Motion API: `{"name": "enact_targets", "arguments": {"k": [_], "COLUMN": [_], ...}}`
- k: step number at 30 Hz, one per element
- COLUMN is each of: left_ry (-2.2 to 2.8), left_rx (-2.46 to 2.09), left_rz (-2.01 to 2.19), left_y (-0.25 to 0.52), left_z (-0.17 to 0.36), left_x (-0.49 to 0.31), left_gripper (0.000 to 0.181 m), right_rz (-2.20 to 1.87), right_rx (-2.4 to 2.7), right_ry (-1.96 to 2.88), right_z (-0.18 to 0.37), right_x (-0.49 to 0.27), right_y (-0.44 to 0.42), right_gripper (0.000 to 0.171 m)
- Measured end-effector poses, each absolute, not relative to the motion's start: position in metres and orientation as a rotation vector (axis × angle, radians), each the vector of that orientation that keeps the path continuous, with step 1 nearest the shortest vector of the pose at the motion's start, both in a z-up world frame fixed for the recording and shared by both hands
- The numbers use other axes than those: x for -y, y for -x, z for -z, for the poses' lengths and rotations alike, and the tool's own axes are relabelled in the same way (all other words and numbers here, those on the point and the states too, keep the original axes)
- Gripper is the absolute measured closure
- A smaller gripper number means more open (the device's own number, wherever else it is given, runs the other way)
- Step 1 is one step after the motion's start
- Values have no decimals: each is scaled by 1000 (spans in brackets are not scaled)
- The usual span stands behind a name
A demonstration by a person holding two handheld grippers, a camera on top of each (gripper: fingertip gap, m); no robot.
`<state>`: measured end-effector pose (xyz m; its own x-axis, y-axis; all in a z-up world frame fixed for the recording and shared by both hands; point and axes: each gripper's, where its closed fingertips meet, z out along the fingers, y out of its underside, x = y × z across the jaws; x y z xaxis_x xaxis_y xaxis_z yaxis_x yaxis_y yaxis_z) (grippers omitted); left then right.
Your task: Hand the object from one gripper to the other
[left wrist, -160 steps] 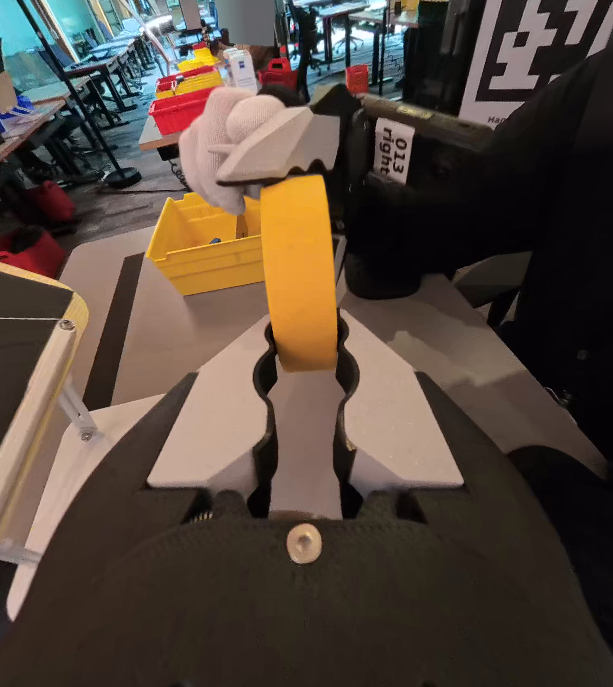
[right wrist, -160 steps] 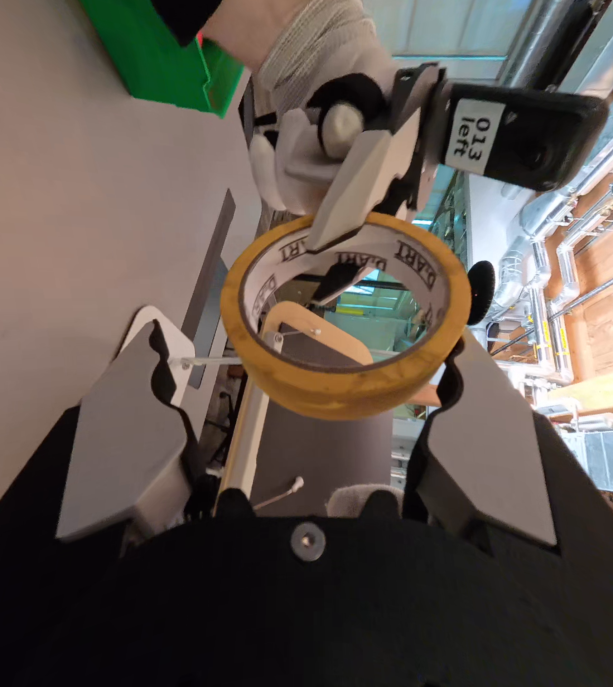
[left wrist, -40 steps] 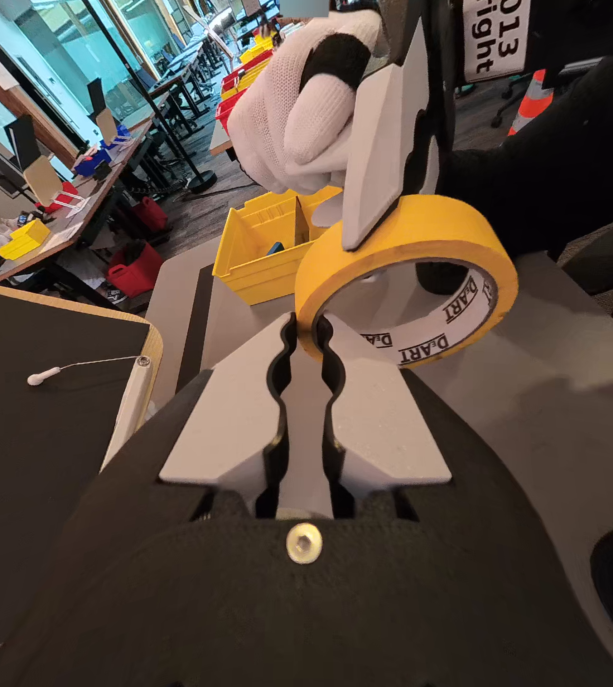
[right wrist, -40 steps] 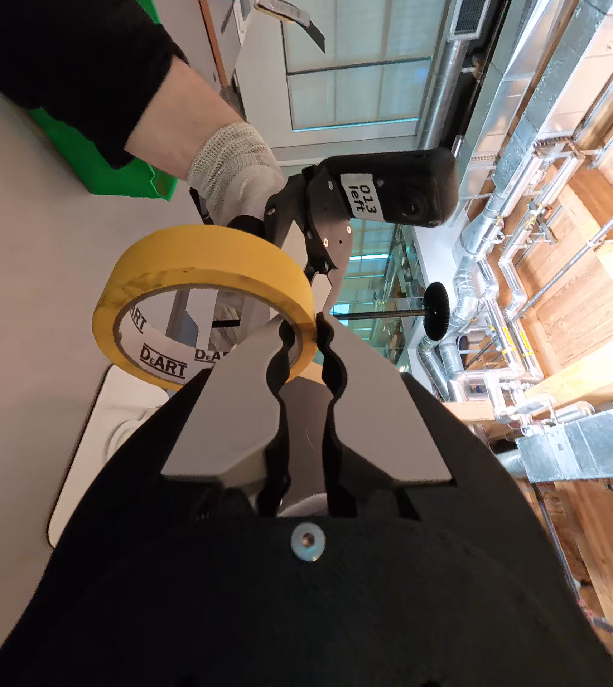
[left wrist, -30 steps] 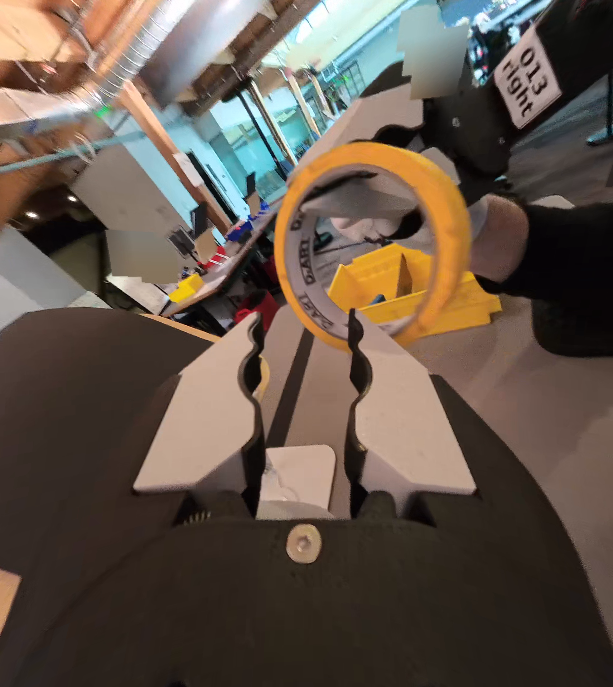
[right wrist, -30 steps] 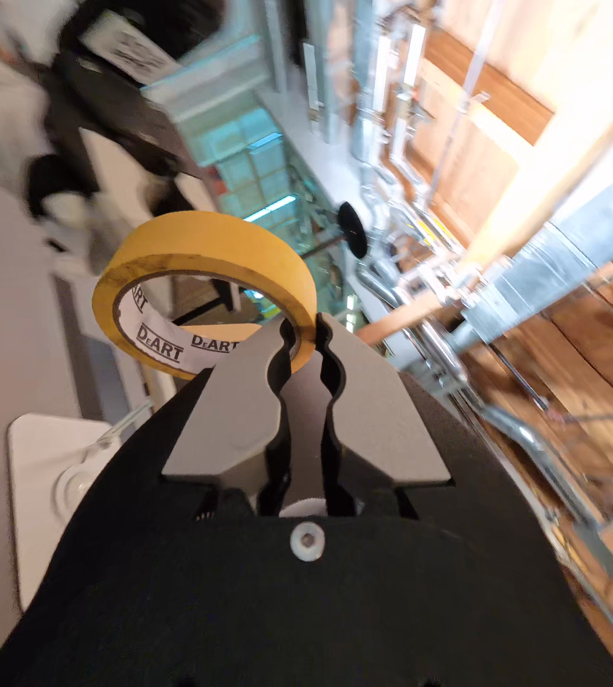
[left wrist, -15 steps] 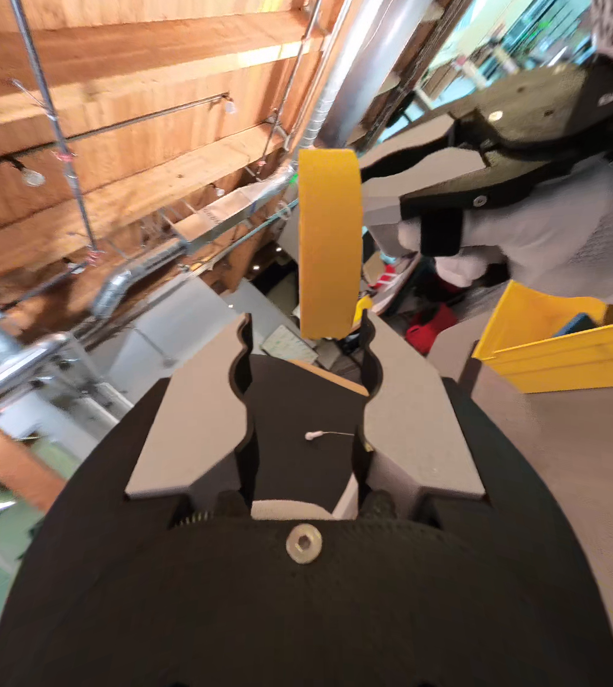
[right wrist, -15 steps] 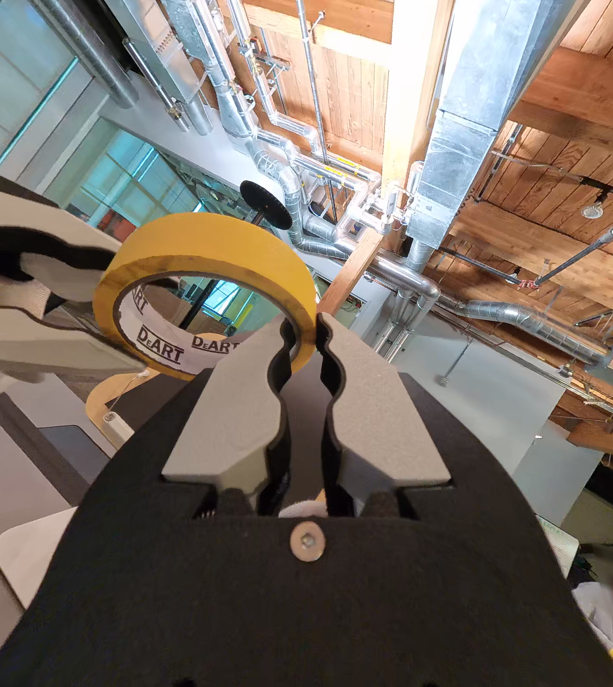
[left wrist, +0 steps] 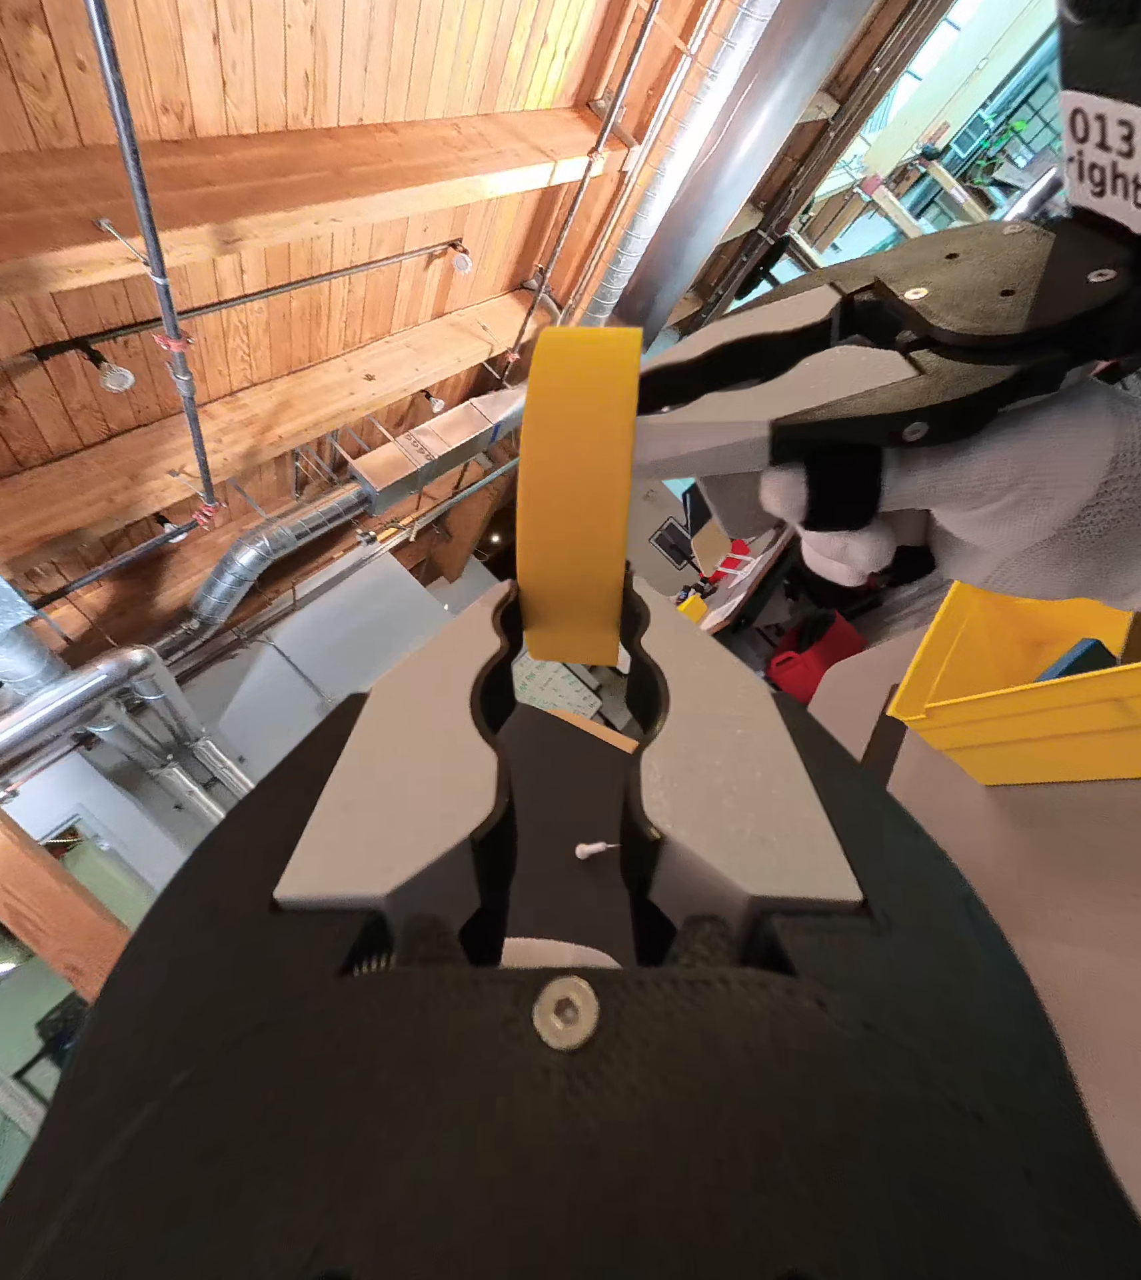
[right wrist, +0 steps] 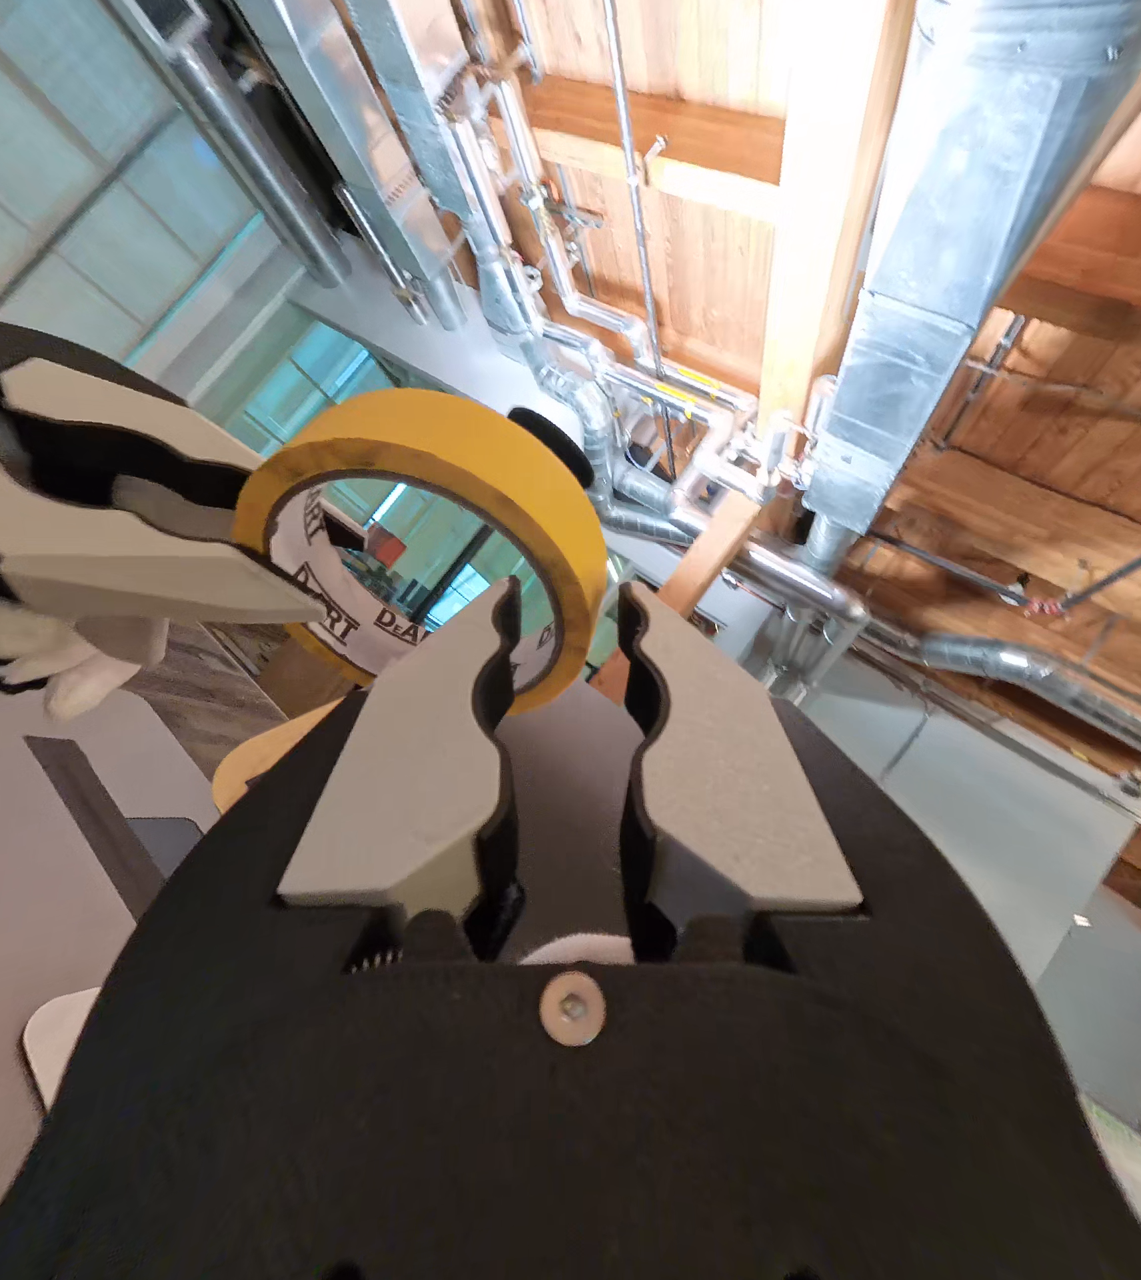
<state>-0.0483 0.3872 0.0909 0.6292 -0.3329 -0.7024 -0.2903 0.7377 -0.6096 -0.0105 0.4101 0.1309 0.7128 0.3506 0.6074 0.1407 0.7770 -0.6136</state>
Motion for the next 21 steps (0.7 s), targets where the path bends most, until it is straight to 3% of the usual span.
{"name": "enact_targets", "arguments": {"k": [3,10,14,21], "left_ry": [816,884,805,758], "left_rx": [-960,-1263,-1418,-1655], "left_rz": [105,552,840,1124], "left_y": [58,78,84,61], "left_z": [-92,-70,-58,-22], "left_x": [-383,-339,-301,-270], "left_gripper": [155,155,155,155], "right_rz": [-129,-379,-478,-418], "right_rx": [888,1297,1315,1503], "right_ry": [623,423,365,317], "right_z": [-130,-106,-112,-71], "right_x": [-395,-314,-293,-271], "right_y": [16,27,17,59], "right_gripper": [128,123,132,137]}}
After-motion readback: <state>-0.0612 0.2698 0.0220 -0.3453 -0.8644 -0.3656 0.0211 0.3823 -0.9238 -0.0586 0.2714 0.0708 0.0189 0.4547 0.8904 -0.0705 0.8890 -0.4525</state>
